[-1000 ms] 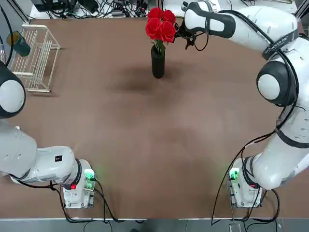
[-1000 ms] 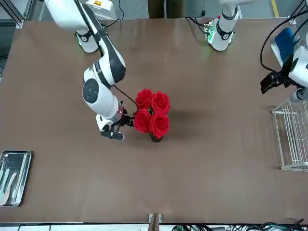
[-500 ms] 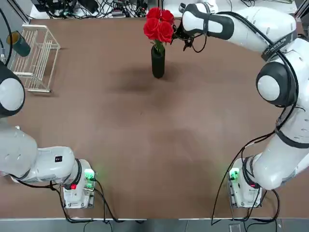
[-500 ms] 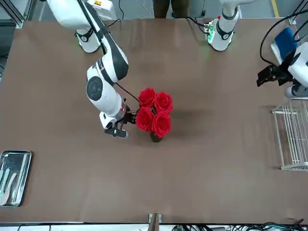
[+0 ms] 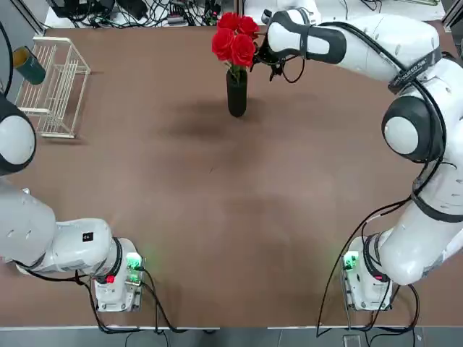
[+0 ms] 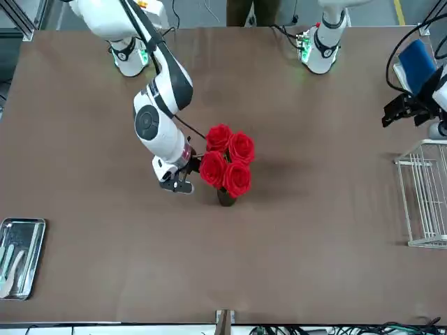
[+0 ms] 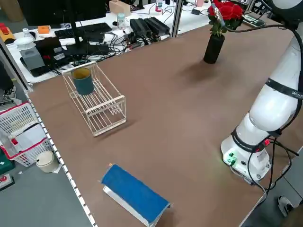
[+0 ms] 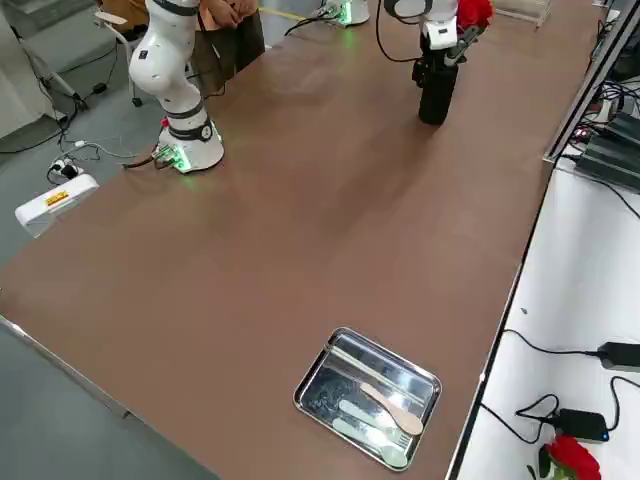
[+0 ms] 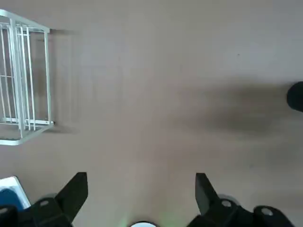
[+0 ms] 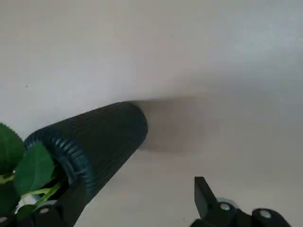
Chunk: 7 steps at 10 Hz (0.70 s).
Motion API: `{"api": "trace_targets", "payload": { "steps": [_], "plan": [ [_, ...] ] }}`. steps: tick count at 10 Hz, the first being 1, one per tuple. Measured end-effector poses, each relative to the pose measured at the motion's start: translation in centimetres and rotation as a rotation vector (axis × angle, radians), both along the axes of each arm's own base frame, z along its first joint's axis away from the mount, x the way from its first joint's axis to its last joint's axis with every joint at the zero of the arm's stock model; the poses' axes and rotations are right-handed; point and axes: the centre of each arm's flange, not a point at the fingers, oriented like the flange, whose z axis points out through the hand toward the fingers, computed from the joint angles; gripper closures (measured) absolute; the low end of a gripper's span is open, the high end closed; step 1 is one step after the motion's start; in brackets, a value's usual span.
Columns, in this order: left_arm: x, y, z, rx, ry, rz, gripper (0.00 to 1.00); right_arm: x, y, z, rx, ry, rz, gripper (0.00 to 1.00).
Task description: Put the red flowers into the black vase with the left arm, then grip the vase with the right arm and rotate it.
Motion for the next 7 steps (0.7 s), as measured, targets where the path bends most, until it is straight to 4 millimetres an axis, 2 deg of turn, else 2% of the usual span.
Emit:
{"api": "trace_targets", "payload": {
  "steps": [4,7],
  "plan": [
    [0.0,0.3,0.2,0.01,-0.006,0.008,0.0,-0.7,1.5,-0.1,0.019,-0.02,0.016,0.0],
    [0.0,0.4,0.2,0.01,-0.007,0.009,0.0,-0.7,2.4,-2.3,0.025,-0.026,0.016,0.0]
  ]
}}
